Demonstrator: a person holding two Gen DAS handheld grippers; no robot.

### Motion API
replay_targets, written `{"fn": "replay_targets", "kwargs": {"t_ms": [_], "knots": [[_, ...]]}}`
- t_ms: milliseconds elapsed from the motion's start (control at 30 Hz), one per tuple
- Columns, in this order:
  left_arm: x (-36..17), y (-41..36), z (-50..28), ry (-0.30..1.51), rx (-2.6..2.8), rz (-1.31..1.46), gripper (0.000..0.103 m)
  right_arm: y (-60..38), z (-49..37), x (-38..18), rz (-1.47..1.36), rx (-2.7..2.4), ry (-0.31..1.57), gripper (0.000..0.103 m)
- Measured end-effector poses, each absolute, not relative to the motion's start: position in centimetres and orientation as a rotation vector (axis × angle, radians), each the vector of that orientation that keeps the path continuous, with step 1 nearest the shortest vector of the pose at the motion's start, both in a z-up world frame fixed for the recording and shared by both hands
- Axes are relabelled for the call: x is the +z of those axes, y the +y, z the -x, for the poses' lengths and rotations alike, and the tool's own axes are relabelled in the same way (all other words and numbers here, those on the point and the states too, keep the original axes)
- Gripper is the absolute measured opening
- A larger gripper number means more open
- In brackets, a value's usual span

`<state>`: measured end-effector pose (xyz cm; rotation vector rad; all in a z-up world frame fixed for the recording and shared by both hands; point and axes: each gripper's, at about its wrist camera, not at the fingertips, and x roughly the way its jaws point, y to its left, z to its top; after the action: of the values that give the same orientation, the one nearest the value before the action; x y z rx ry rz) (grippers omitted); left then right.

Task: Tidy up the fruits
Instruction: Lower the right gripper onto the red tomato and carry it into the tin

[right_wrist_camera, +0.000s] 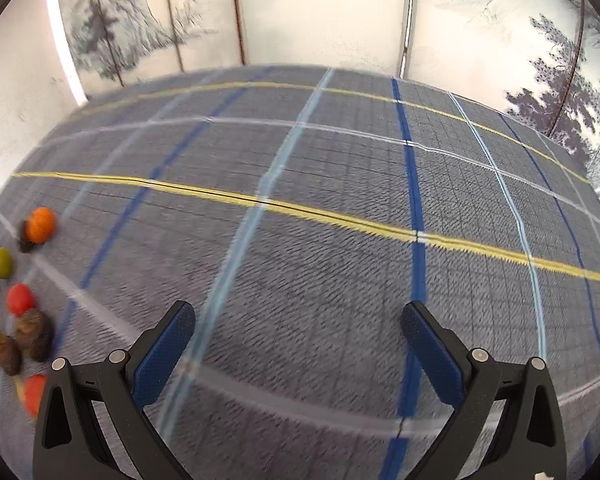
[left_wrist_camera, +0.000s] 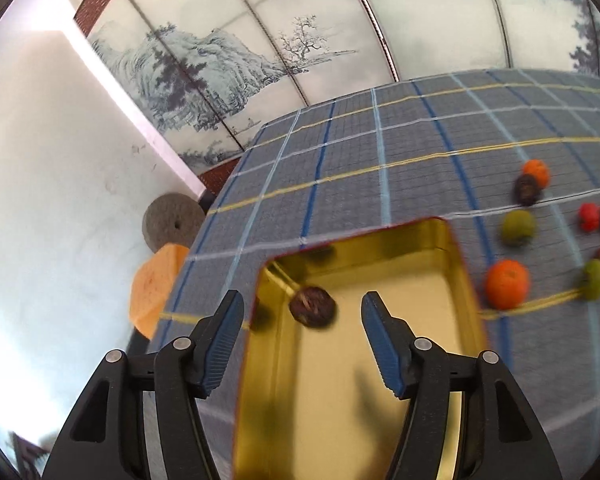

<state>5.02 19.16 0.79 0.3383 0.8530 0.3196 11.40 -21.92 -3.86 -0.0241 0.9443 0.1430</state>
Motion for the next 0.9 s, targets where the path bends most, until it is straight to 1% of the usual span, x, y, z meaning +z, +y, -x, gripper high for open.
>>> {"fn": "replay_targets", "kwargs": {"t_ms": [67,133,200,333,433,467,533,600,633,700,733,767,900], "knots": [[1.7,18.2,-3.1,0.843,0.292,-0.269,0.063,-21.2,-9.1,-2.9,0.021,0.18,0.885,0.101],[2.4,17.3,-1.2,0.82,0.259,-0.2,0.066,-19.8,-6.3,-1.6,0.022,0.275,0.834,0.098],[2.7,16.1,0.4,0.811,0.224,-0.138,0.067,-18.1,-3.8,-0.6,0.023,0.397,0.805,0.092],[2.7,13.4,2.7,0.792,0.164,-0.067,0.067,-13.2,-1.1,0.4,0.166,0.597,0.806,0.09],[2.8,11.5,4.1,0.776,0.123,-0.05,0.067,-10.6,-0.7,0.2,0.243,0.643,0.81,0.084],[2.8,11.1,4.5,0.772,0.115,-0.045,0.067,-10.1,-1.0,-0.1,0.256,0.649,0.815,0.081],[2.8,10.5,5.1,0.772,0.103,-0.04,0.067,-9.1,-1.8,-1.0,0.269,0.663,0.844,0.072],[2.8,10.2,5.7,0.77,0.106,-0.052,0.068,-8.4,-2.6,-2.1,0.285,0.662,0.88,0.059],[2.8,10.1,5.8,0.77,0.108,-0.063,0.068,-8.7,-2.7,-2.3,0.287,0.667,0.896,0.056],[2.8,10.0,6.1,0.77,0.114,-0.084,0.068,-8.4,-3.2,-3.3,0.295,0.654,0.942,0.041],[2.8,10.0,6.3,0.765,0.12,-0.086,0.068,-8.7,-3.1,-3.3,0.284,0.646,0.942,0.037],[2.7,10.5,6.4,0.766,0.12,-0.081,0.068,-9.0,-3.1,-3.2,0.254,0.656,0.958,0.028],[2.7,11.6,7.4,0.743,0.141,-0.043,0.068,-9.0,-1.7,-1.6,0.243,0.652,0.936,0.028]]}}
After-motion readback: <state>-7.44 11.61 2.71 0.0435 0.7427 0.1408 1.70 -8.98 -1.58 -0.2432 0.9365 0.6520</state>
